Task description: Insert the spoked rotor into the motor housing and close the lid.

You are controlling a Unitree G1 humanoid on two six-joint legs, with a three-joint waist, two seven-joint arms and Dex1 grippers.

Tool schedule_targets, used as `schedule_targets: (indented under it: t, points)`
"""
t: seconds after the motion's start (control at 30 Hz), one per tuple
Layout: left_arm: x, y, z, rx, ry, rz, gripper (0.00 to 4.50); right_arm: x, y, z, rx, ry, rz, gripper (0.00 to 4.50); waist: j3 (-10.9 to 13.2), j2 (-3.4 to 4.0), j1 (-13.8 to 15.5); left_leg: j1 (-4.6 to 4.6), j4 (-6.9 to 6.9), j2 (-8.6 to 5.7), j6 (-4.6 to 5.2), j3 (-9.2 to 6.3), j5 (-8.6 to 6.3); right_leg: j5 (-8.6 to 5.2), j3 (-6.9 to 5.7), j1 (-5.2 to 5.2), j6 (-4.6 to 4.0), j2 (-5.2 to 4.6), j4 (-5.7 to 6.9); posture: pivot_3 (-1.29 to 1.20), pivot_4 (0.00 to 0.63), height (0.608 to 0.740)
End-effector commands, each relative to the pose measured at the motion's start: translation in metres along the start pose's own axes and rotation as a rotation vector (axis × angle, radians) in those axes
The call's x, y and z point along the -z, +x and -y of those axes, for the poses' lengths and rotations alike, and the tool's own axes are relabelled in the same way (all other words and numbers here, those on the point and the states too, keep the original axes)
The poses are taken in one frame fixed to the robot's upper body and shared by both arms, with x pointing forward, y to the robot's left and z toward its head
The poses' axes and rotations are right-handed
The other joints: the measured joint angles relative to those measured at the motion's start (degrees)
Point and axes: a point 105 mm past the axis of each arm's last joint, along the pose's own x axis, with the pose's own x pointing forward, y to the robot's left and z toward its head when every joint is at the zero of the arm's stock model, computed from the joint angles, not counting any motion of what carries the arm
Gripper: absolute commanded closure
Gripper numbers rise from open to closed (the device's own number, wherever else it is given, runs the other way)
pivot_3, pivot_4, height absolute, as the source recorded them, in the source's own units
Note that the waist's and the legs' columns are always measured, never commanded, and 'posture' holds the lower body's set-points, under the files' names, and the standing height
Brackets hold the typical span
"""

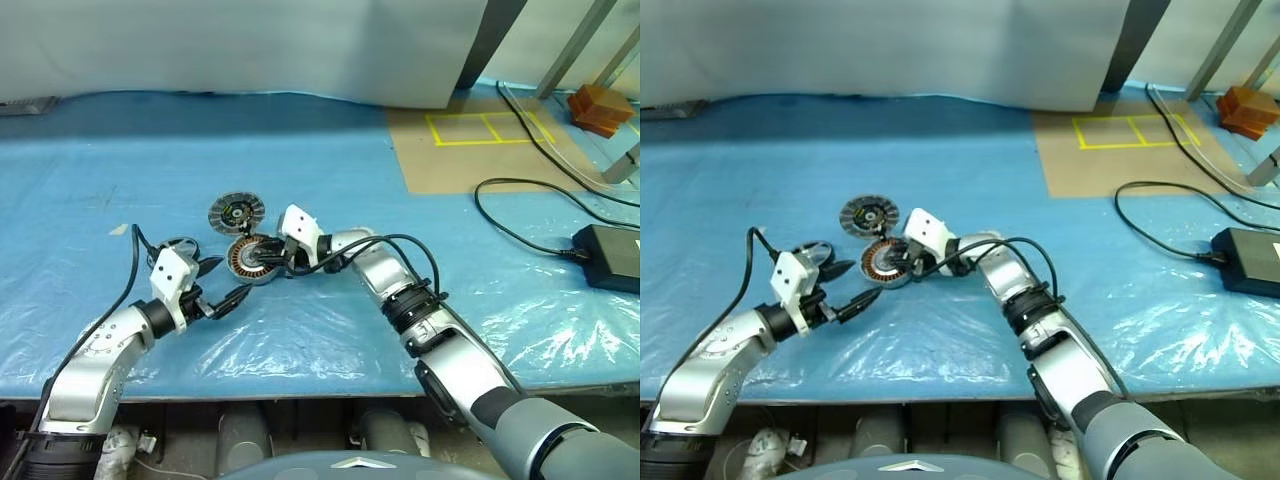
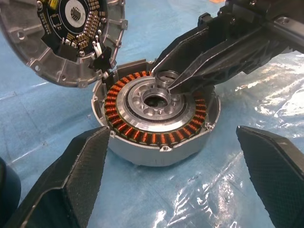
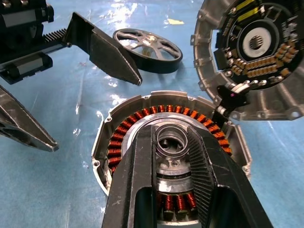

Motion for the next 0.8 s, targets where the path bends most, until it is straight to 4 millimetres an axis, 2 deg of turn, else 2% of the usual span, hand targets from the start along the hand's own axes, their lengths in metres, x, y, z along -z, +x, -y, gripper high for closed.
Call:
schedule_targets:
  t: [0.03,0.27,0.47,0.6,0.8]
  points:
    - [-0.015,-0.003,-0.001,-0.011,0.048,0.045,0.00,-0.011,0.005,0.004,0.005,-0.054,0.016,3.91,0.00,0.01,0.00,0.00,0.02,0.00,0.00,0.00,0.00,0.00,0.00,0.00,0.00,0.00,0.01,0.00,0.150,0.740]
    - [-0.014,0.000,0.000,-0.004,0.046,0.047,0.00,-0.006,0.008,0.013,0.041,-0.056,-0.009,3.91,0.00,0.01,0.01,0.02,0.10,0.01,0.00,0.00,0.00,-0.12,0.01,0.00,-0.20,0.00,0.12,0.00,0.150,0.740]
    - [-0.015,0.003,-0.001,0.000,0.046,0.050,0.00,-0.005,0.009,0.008,0.011,-0.059,-0.008,3.91,0.00,0.01,0.02,0.02,0.12,0.01,0.01,0.00,0.00,-0.11,0.01,0.00,-0.20,0.00,0.13,0.00,0.150,0.740]
    - [-0.015,0.003,-0.002,-0.003,0.044,0.049,0.00,-0.015,0.012,0.002,-0.012,-0.074,0.025,3.91,0.00,0.01,0.00,0.02,0.14,0.01,0.01,0.00,0.00,-0.11,0.01,0.00,-0.20,0.00,0.15,0.00,0.150,0.740]
    - [-0.015,0.003,-0.003,-0.002,0.048,0.045,0.00,-0.014,0.017,0.006,0.008,-0.084,0.004,3.91,0.00,0.01,0.01,0.01,0.14,0.02,0.01,0.00,0.00,-0.11,0.01,0.00,-0.19,0.00,0.14,0.00,0.150,0.740]
